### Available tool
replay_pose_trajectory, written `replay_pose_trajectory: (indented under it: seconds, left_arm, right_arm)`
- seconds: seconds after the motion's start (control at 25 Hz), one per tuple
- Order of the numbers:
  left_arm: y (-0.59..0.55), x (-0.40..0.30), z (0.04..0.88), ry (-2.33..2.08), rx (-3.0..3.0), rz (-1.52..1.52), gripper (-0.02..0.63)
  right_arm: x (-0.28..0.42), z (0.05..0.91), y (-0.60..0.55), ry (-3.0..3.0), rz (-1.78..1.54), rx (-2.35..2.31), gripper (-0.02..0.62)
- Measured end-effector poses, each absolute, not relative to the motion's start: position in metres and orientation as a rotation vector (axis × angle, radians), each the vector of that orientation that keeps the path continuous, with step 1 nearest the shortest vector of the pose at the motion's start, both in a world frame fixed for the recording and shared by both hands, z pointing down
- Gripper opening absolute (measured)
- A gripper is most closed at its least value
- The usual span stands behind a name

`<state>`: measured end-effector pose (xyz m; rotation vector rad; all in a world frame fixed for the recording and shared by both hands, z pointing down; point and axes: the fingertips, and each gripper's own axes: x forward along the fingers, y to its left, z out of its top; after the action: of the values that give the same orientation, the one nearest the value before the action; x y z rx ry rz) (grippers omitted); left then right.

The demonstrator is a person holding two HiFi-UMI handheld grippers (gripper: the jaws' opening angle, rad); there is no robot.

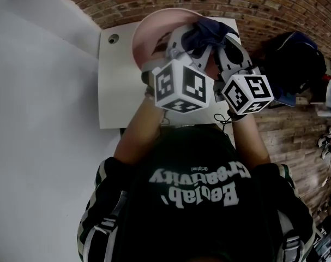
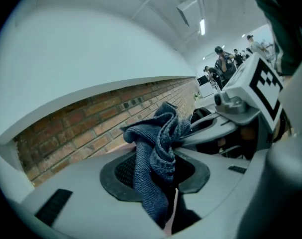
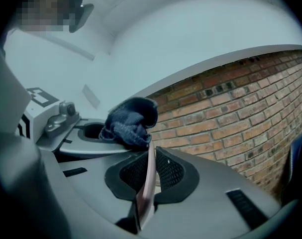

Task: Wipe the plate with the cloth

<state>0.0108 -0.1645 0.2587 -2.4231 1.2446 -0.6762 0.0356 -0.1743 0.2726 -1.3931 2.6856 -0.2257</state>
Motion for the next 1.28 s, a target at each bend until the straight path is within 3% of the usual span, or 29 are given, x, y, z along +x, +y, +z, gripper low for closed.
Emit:
replay_pose_trajectory:
  seconds: [1.28]
  left_arm:
    - [-0.183,-0.119,0.221,1.608,-2.290,-0.632,0.130]
  right_arm:
    - [0.032,0.233,-0.164,2.670,-0.078,-1.355,0.012]
